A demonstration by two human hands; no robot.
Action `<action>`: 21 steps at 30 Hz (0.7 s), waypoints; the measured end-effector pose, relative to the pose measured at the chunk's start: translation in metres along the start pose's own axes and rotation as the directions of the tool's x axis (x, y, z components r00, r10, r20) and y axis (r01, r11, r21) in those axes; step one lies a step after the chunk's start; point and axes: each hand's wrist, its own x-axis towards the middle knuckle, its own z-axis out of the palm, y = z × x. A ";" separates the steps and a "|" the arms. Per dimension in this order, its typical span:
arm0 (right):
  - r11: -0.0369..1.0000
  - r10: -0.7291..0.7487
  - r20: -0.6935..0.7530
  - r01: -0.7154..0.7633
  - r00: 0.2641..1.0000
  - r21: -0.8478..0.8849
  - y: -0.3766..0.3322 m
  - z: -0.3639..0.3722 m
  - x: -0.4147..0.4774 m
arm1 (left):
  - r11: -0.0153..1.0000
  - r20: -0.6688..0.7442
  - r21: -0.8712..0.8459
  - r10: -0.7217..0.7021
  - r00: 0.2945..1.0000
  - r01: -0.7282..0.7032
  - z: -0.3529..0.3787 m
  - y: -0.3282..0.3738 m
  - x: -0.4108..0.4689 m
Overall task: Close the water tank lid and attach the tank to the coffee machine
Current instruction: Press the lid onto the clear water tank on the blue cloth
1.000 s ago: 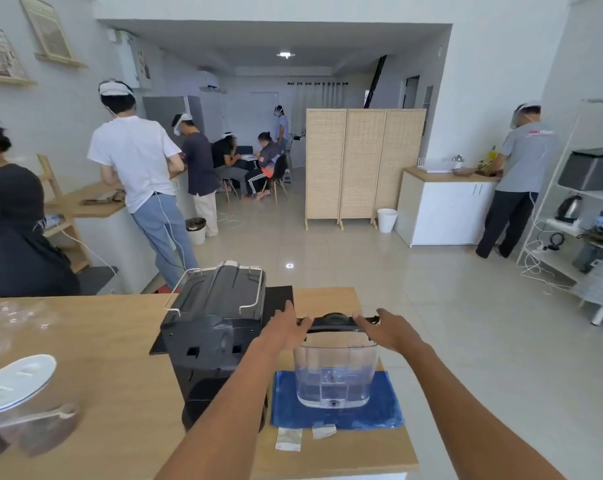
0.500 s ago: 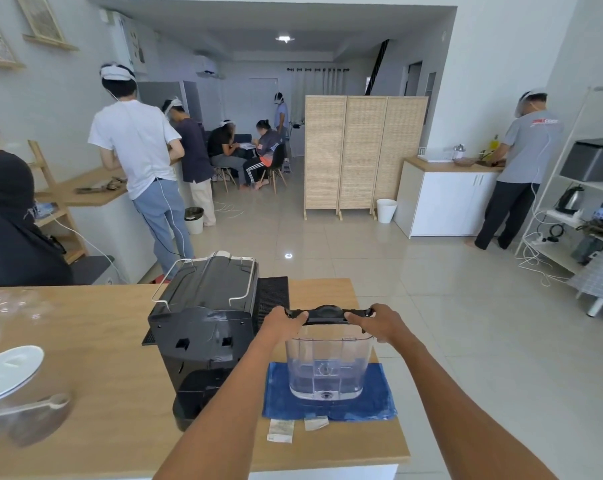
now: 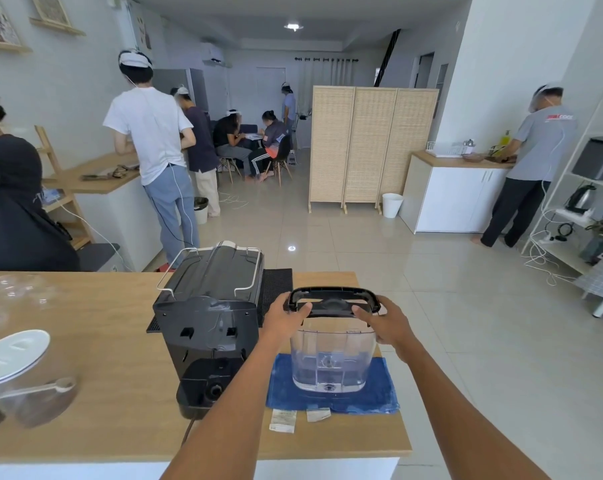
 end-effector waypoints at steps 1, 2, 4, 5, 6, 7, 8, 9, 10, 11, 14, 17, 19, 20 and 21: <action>1.000 -0.025 -0.023 0.025 0.999 0.000 0.002 0.001 -0.002 | 1.000 -0.012 0.000 0.017 1.000 -0.017 0.000 -0.002 -0.001; 0.999 -0.053 -0.046 0.053 0.998 -0.007 0.003 0.002 -0.004 | 0.999 -0.026 0.012 0.039 0.999 -0.038 0.000 -0.004 -0.001; 0.993 -0.114 -0.084 0.111 0.990 -0.033 0.005 0.002 -0.009 | 0.994 -0.051 0.035 0.104 0.993 -0.102 0.001 -0.005 -0.004; 0.989 -0.144 -0.098 0.140 0.985 -0.046 0.005 0.003 -0.011 | 0.989 -0.067 0.055 0.139 0.988 -0.136 0.002 -0.006 -0.005; 0.984 -0.173 -0.113 0.168 0.978 -0.052 0.006 0.004 -0.014 | 0.983 -0.086 0.073 0.175 0.981 -0.168 0.001 -0.007 -0.007; 0.981 -0.194 -0.127 0.189 0.973 -0.047 0.007 0.004 -0.016 | 0.975 -0.103 0.088 0.213 0.972 -0.204 0.000 -0.007 -0.009; 0.978 -0.209 -0.140 0.206 0.968 -0.036 0.007 0.005 -0.017 | 0.967 -0.113 0.097 0.248 0.962 -0.238 0.000 -0.008 -0.010; 0.975 -0.221 -0.153 0.219 0.963 -0.029 0.007 0.006 -0.018 | 0.957 -0.117 0.104 0.283 0.952 -0.271 0.000 -0.009 -0.010; 0.973 -0.232 -0.164 0.230 0.959 -0.028 0.007 0.006 -0.019 | 0.950 -0.115 0.110 0.305 0.945 -0.293 -0.001 -0.009 -0.010; 0.971 -0.238 -0.173 0.236 0.956 -0.031 0.007 0.006 -0.019 | 0.945 -0.114 0.115 0.320 0.941 -0.308 -0.001 -0.009 -0.010; 0.971 -0.240 -0.186 0.235 0.953 -0.051 0.008 0.007 -0.020 | 0.940 -0.122 0.110 0.336 0.934 -0.324 -0.002 -0.008 -0.013; 0.967 -0.254 -0.188 0.245 0.949 -0.071 0.011 0.007 -0.021 | 0.936 -0.121 0.104 0.348 0.930 -0.337 -0.003 -0.007 -0.018; 0.961 -0.273 -0.186 0.257 0.944 -0.106 0.012 0.007 -0.021 | 0.934 -0.128 0.110 0.351 0.928 -0.339 -0.003 -0.009 -0.018; 0.955 -0.289 -0.186 0.268 0.939 -0.129 0.011 0.007 -0.020 | 0.934 -0.127 0.113 0.351 0.928 -0.338 -0.003 -0.009 -0.017; 0.949 -0.303 -0.185 0.277 0.935 -0.152 0.012 0.007 -0.019 | 0.933 -0.127 0.110 0.356 0.926 -0.344 -0.002 -0.010 -0.016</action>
